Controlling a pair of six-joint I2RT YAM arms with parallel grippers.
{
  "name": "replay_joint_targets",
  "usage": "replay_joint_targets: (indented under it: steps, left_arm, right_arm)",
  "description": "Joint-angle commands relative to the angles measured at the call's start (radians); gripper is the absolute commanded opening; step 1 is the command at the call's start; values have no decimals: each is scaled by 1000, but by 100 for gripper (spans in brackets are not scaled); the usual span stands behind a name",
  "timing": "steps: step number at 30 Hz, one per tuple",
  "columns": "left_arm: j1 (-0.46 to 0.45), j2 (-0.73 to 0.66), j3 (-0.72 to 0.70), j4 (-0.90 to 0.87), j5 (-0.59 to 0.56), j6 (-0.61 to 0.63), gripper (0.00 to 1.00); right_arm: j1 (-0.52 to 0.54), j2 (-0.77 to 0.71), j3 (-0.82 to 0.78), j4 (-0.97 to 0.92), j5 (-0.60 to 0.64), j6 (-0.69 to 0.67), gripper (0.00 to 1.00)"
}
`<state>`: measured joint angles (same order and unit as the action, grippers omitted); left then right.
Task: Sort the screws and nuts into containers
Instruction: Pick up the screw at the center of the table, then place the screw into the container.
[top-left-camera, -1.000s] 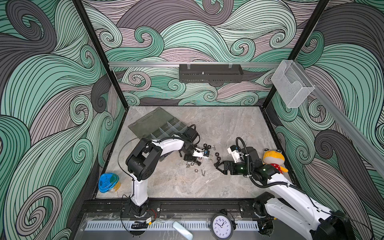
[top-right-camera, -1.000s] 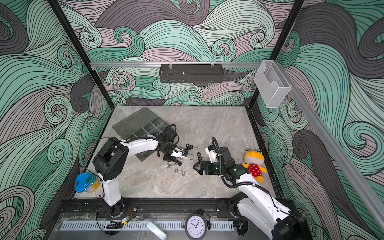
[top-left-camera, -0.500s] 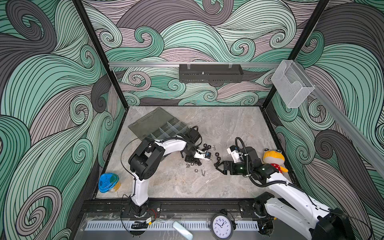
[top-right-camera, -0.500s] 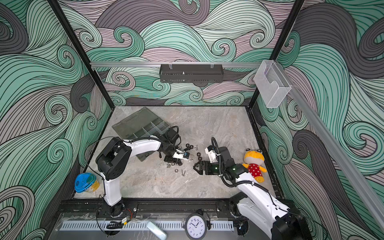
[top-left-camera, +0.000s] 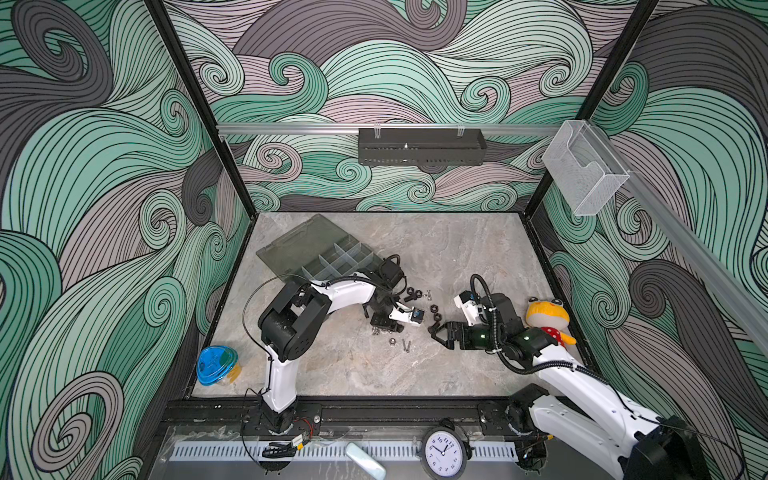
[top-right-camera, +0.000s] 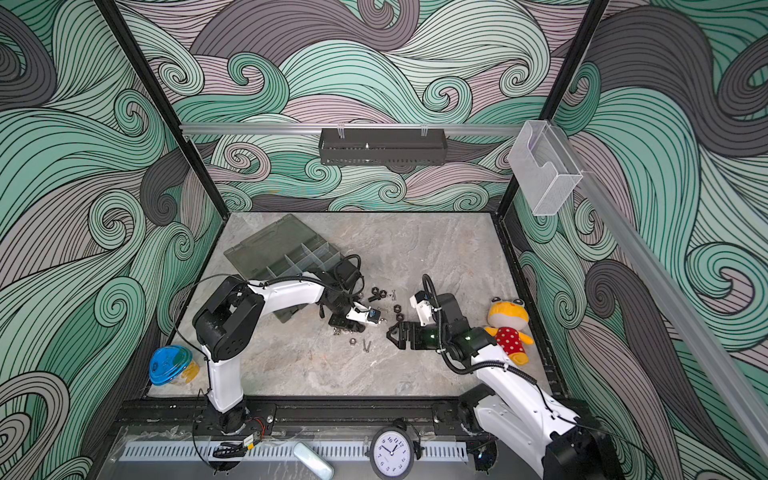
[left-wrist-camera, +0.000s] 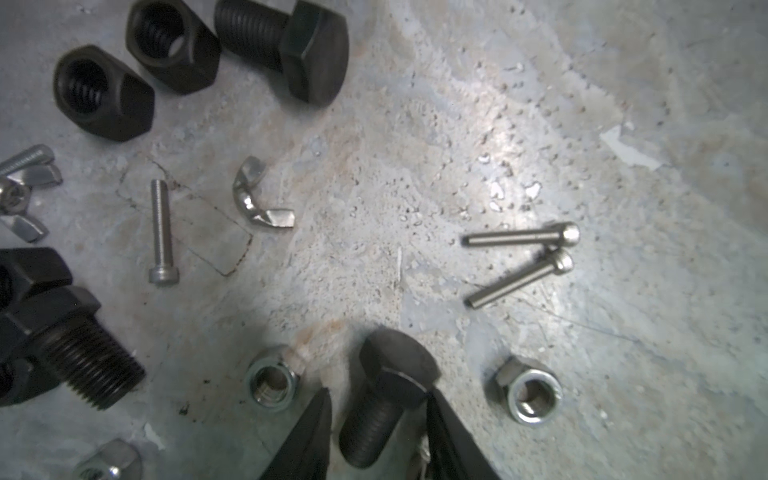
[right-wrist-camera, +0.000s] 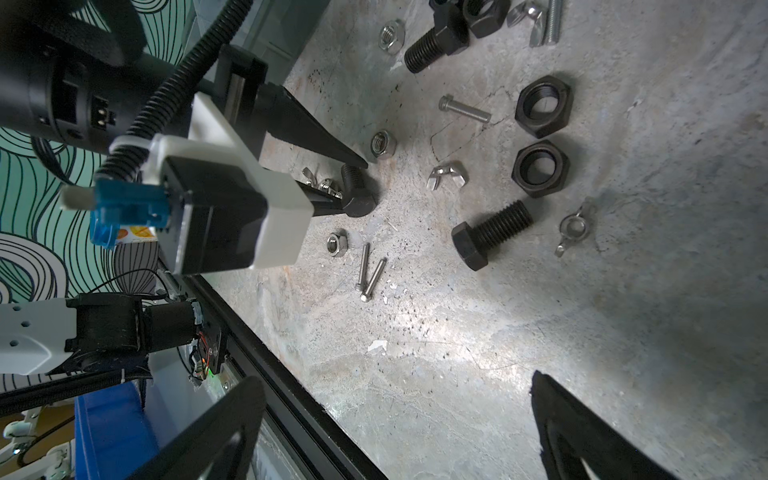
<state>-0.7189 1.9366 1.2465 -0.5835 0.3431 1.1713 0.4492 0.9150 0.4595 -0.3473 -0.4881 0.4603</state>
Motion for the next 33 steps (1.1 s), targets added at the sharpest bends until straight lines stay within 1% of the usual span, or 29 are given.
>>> replay_joint_targets:
  steps: [1,3,8,13,16,19,26,30,33]
  left_arm:
    - [-8,28,40,-52,34,25,39]
    - [-10,39,55,-67,36,24,36]
    - [-9,43,64,-69,27,17,25]
    - [-8,13,49,-17,12,-43,18]
    - [-2,-26,29,19,28,-62,15]
    - [14,-64,20,56,34,-109,14]
    - [103,-164,-1,114,53,-258,13]
    - [184,-224,-30,134,45,-344,13]
    - [248,-268,-61,145,3,-389,13]
  right_arm:
    - [-2,-2,10,5,-6,-9,100]
    - [-2,-5,12,2,-6,-11,100]
    - [-2,-10,12,-1,-5,-11,100]
    - [-4,-5,21,2,-9,-11,100]
    - [-3,-3,33,7,-17,-9,100]
    - [-3,11,55,16,-28,-12,100]
    - [27,67,122,60,-40,-12,100]
    - [78,140,187,84,-22,-14,100]
    - [131,200,245,103,-5,-15,100]
